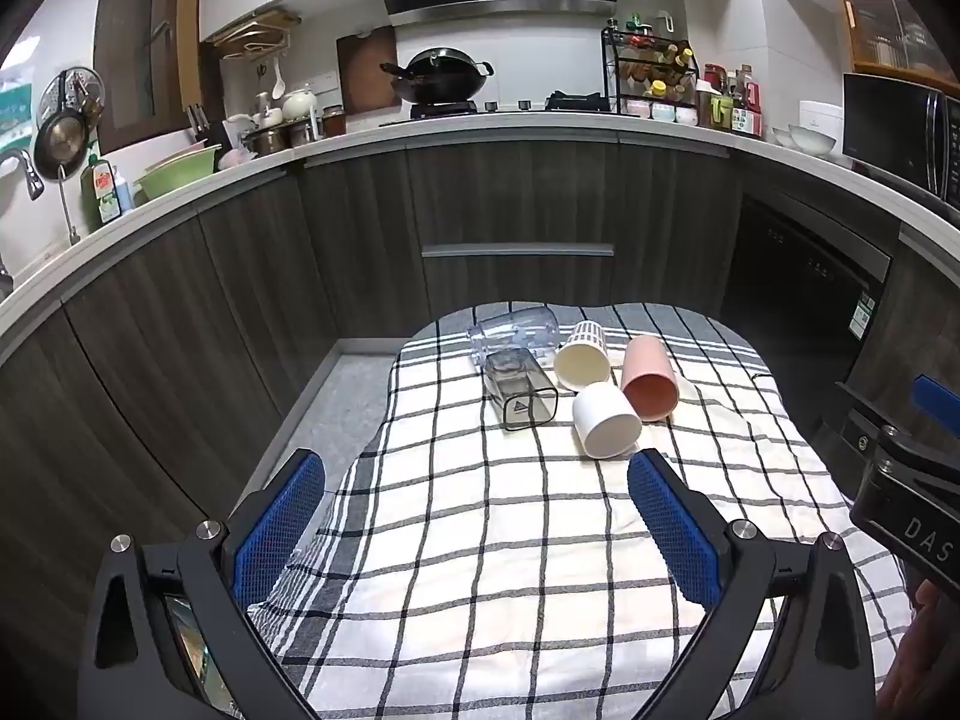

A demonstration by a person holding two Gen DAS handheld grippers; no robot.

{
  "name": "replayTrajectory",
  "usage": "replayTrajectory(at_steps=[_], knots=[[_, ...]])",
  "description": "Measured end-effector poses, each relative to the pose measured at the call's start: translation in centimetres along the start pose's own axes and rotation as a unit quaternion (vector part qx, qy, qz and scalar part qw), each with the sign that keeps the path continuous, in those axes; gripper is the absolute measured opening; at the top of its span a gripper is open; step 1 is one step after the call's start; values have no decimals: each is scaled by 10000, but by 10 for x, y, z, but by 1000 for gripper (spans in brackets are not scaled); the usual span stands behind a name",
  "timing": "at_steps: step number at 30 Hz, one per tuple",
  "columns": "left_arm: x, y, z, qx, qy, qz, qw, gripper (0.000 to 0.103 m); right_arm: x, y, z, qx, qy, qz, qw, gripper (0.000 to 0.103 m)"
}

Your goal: Flip cup upside down

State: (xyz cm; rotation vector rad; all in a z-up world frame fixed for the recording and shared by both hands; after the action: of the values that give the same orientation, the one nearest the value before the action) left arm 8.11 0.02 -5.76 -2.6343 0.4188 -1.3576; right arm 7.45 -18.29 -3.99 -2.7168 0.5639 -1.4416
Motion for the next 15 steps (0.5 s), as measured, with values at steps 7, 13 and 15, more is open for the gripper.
replayTrajectory(at_steps=[7,13,15], knots=[[-2,-2,0,-21,-7,-56,10000,103,0,1,0,-3,14,-8,10000,93],[-3,-4,1,-9,-1,-59,10000,103,0,1,0,-4,2,-4,10000,93],[-3,-3,2,-1,1,-62,10000,103,0,0,0,1,3,-1,10000,93]])
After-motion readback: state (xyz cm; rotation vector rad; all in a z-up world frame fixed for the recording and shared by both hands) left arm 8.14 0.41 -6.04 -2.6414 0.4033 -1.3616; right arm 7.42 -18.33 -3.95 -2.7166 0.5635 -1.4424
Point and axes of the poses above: each gripper's, at about its wrist camera, not at the fingertips, and z roughly the way its jaws point, y to its right, x to its top, the point moved 10 cm from there along z, roughly the way its jaws point, and after that the axes turned 13 degrees about z, right-handed, at the moved point
